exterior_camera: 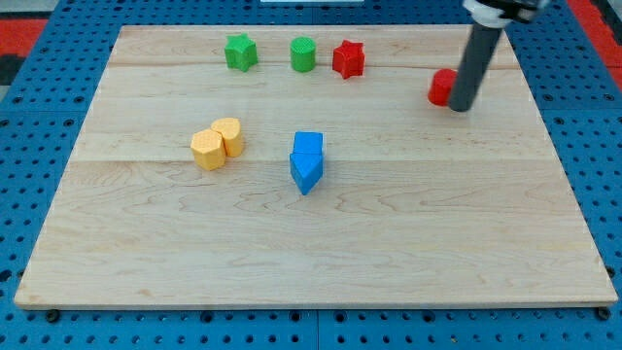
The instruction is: Keep the red circle to the right of the red star
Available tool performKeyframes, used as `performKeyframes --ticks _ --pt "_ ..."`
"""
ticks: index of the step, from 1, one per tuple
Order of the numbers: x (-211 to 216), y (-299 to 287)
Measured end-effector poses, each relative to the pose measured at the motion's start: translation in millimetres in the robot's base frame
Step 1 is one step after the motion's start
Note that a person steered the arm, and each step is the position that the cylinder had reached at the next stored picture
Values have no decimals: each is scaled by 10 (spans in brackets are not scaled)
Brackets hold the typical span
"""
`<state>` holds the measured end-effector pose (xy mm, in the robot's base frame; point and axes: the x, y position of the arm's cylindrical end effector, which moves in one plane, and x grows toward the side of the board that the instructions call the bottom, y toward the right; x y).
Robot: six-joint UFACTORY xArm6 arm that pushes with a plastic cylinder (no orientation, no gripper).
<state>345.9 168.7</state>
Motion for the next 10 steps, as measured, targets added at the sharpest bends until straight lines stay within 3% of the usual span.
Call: performKeyframes --ticks 1,4,7,10 --pt "-170 -155" --pt "-486 88" --pt "-632 416" --pt "-853 346"
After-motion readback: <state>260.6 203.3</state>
